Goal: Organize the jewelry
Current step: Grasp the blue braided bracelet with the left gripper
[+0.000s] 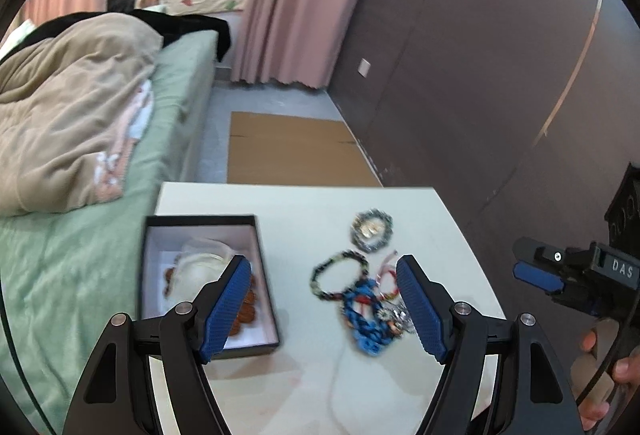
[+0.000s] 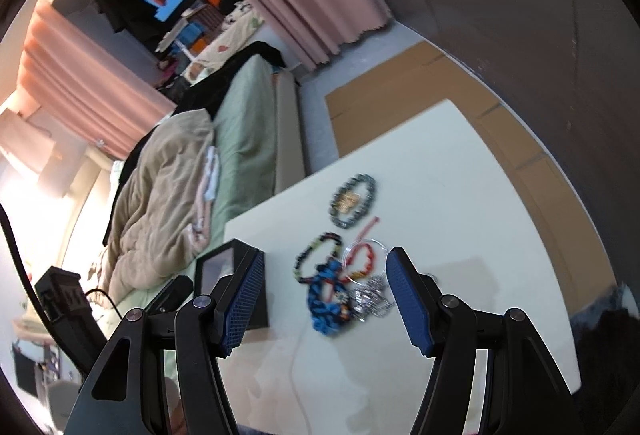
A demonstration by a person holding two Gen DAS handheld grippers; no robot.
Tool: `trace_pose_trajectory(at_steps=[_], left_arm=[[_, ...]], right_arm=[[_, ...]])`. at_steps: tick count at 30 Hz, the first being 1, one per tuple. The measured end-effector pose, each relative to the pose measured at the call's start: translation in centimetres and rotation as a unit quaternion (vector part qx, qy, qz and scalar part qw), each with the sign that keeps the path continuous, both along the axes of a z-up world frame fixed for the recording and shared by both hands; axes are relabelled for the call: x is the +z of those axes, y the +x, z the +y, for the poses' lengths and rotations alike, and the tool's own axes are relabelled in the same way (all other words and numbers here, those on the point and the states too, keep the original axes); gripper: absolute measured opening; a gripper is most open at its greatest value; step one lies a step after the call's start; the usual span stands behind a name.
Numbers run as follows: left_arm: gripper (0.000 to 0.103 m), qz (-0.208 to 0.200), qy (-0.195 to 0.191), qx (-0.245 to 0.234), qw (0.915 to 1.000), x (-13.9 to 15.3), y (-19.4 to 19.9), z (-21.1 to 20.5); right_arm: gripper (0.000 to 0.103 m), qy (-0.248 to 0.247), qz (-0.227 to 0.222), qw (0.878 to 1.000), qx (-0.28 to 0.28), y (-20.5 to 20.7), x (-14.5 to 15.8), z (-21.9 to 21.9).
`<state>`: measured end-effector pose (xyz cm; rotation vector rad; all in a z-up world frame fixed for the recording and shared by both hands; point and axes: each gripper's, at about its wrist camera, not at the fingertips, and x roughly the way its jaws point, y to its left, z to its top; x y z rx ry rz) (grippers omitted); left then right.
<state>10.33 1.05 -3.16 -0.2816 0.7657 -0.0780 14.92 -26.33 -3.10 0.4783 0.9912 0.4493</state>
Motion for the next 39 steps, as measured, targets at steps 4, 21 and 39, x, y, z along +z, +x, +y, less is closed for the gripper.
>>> trace_pose_trajectory(at_steps=[4,21,39], left_arm=[[0.074,0.018,0.014,-0.023,0.9995,-0.9,0.4,-2.0],[0.044,0.121,0.061,-0.034,0.9902,-6.9,2.7,-6.0],[0.011,0.146,-0.003,-0.033,0.9887,-8.3,3.3,-5.1]], right_arm=[[0.064,-0.004,0.012,1.000,-0.019,-0.4,-0.5,-1.5],[0.064,-0.040,0.066,0.997,-0.010,-0.3,-2.9,-2.6],[0.083,-0.074,0.115,0.989,0.049,0.1,-6.5,1.5]])
